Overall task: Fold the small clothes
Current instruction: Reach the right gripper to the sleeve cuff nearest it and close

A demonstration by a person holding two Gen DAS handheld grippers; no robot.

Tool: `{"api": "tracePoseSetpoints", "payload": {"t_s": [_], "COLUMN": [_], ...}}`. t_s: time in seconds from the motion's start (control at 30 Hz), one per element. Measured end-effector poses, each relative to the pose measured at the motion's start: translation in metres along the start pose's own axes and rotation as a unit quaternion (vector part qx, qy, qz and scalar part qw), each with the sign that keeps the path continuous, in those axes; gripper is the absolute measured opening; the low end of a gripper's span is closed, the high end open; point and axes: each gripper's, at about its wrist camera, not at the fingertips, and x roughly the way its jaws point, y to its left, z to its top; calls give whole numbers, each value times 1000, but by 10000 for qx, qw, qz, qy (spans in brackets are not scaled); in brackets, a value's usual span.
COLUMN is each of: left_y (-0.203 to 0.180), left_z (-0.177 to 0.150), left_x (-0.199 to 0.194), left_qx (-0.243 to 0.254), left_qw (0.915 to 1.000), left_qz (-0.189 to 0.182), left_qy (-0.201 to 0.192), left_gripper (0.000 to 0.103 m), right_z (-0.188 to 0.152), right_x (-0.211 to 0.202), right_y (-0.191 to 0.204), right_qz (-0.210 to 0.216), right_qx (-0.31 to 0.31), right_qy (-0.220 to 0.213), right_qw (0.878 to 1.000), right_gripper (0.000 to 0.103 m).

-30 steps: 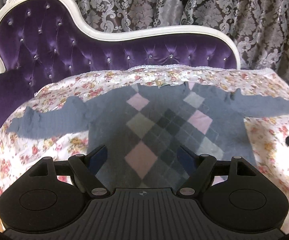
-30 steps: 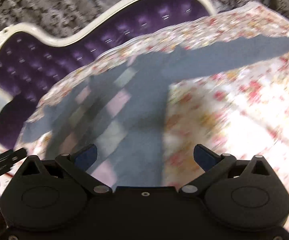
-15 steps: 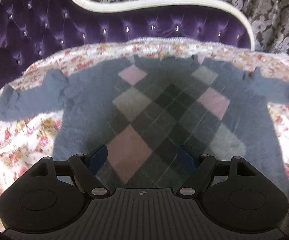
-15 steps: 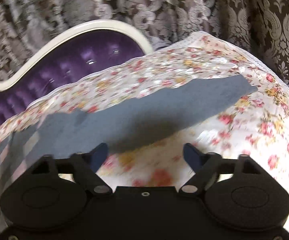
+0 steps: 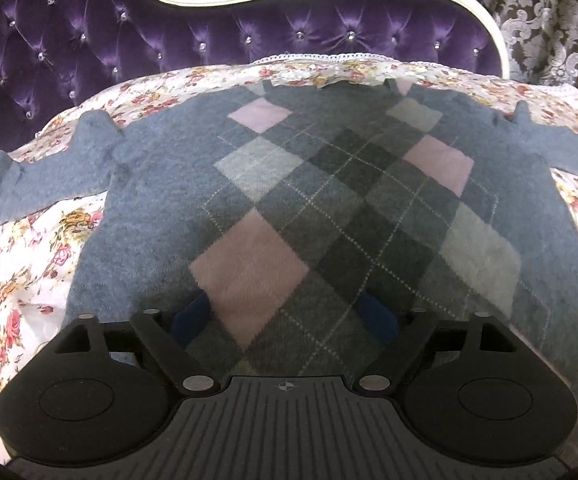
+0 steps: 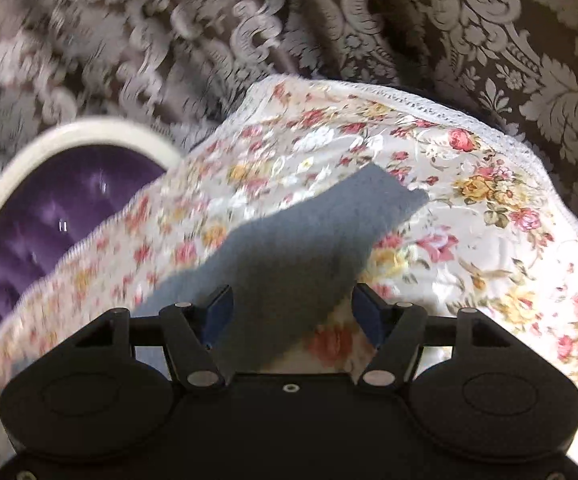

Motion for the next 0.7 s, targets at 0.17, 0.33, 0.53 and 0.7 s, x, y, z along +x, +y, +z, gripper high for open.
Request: {"api": "tracePoseSetpoints", "payload": {"t_s": [0.17, 0.33, 0.53, 0.7], "left_y": [2, 3, 4, 1], "left_z": [2, 4, 11, 15], "left_x": [3, 4, 0, -11], "left_qx": [-93, -35, -1, 59], "left_qw": [9999, 9999, 9997, 9993], "left_qz": [-30, -102, -209, -364], "left_qy": [53, 93, 143, 65], "left_gripper": [91, 90, 89, 88], "right_z": [11, 17, 22, 25], "right_x": [15, 24, -26, -59], "right_y": [-11, -19, -6, -7], "right_qz": [184, 125, -76, -172], "right_qx": [554, 757, -87, -260], "right_qy": [-200, -57, -389, -475], "right_qw": [9981, 9970, 9992, 9984], "right_gripper": [68, 13, 13, 13]}}
